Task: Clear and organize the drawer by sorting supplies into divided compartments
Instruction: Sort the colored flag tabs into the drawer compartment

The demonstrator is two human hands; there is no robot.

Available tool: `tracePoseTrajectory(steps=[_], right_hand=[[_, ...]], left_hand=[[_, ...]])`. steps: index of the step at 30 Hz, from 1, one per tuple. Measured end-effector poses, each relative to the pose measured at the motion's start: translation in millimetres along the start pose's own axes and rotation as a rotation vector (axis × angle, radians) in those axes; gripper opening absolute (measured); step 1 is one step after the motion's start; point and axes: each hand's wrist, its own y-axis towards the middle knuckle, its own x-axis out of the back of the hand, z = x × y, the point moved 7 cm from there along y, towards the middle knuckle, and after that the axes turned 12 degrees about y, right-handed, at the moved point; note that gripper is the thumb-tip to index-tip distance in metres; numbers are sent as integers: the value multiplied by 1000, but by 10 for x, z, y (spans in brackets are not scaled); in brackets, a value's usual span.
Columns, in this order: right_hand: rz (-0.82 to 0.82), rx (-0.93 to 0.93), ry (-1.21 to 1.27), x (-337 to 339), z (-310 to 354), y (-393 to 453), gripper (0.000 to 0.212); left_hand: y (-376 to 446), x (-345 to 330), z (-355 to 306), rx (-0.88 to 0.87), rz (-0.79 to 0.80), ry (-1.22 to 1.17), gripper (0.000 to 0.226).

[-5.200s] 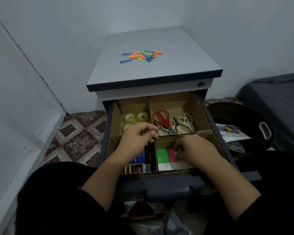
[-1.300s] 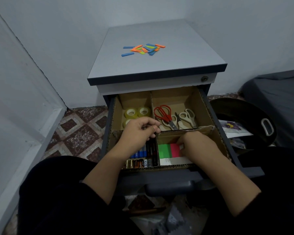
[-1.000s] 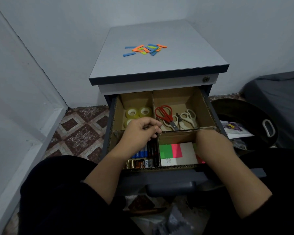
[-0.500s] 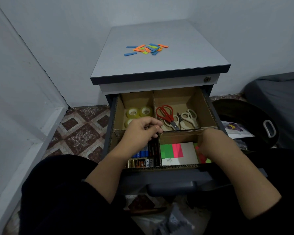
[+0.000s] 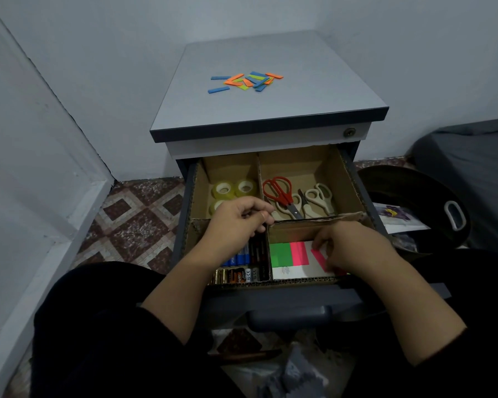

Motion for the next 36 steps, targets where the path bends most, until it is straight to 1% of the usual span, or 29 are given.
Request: tracePoseTrajectory(steps=[11,25,36], right_hand=[[-80,50,4,-22,56,37,41],[-93,81,-8,-32,87,69,39],[-87,73,7,-30,82,51,37]], left_hand=[[6,1,-1,-11,-5,-4,21],[12,5,6,-5,-5,6,18],[3,2,3,-2,-3,0,20]])
